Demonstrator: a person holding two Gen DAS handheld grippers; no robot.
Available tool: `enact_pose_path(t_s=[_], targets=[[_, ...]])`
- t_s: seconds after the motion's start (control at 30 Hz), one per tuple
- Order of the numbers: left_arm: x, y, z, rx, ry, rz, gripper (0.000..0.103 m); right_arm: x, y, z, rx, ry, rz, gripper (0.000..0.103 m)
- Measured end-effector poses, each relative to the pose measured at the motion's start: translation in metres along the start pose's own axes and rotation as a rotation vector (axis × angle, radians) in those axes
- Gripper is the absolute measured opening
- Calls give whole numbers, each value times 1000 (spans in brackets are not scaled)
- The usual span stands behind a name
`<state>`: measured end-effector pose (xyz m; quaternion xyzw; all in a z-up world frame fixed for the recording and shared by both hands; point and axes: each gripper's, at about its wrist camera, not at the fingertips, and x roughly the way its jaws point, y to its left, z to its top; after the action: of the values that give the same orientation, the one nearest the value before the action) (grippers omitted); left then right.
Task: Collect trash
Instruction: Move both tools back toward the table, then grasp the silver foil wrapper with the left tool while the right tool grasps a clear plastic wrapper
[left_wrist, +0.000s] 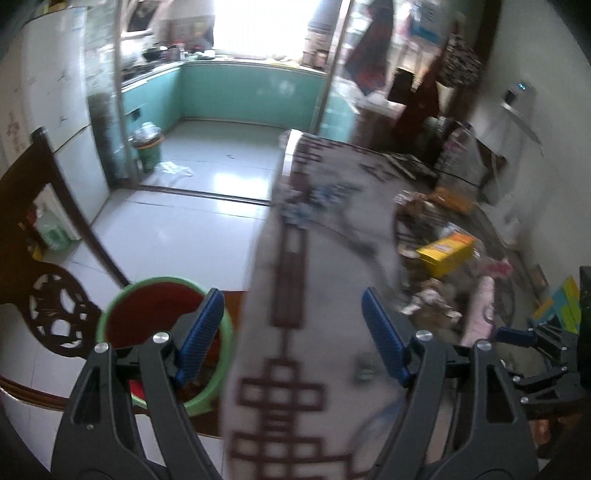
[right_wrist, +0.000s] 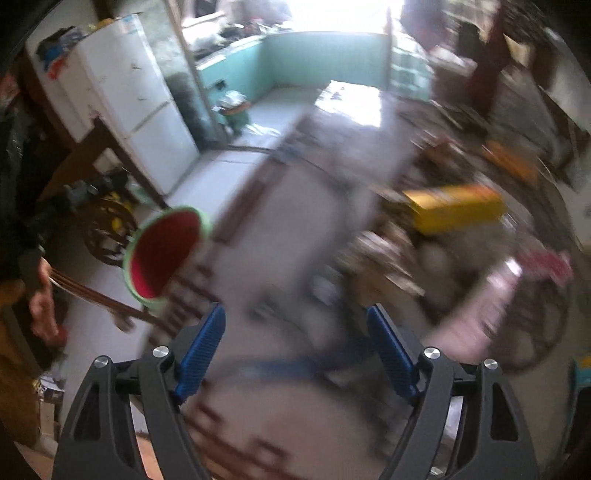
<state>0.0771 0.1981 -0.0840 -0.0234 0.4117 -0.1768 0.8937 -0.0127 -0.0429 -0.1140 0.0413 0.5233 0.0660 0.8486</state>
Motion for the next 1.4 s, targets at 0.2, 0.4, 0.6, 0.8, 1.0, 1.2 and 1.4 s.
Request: enact_pose_path(t_s=[0.2,0.4,0.6,0.8,1.0,1.2,1.4], targets=[[10,-86,-21,71,48,-72,81,-20,-84,-63,-218,140,-10,82],[21,-166,-47,122,103,-149,84,-16,-131,-115,-479,259,36,93],[21,-224,-66,161,118,-175,88,20,-126,-140,-680,321,31,93],[18,-240,-71,140,125,-154,88,27,-130,-159,-697,329,74,62],[28,-247,-75,97,155,-152,88,-7,-167,-150,-494,250,237,5],[62,-259,-91,60,250,-180,88,-43,-212,-132,-289,133,236,0],[108,-287,-118,20,429,-249,88,-47,-230,-138,-185,104,196,47]])
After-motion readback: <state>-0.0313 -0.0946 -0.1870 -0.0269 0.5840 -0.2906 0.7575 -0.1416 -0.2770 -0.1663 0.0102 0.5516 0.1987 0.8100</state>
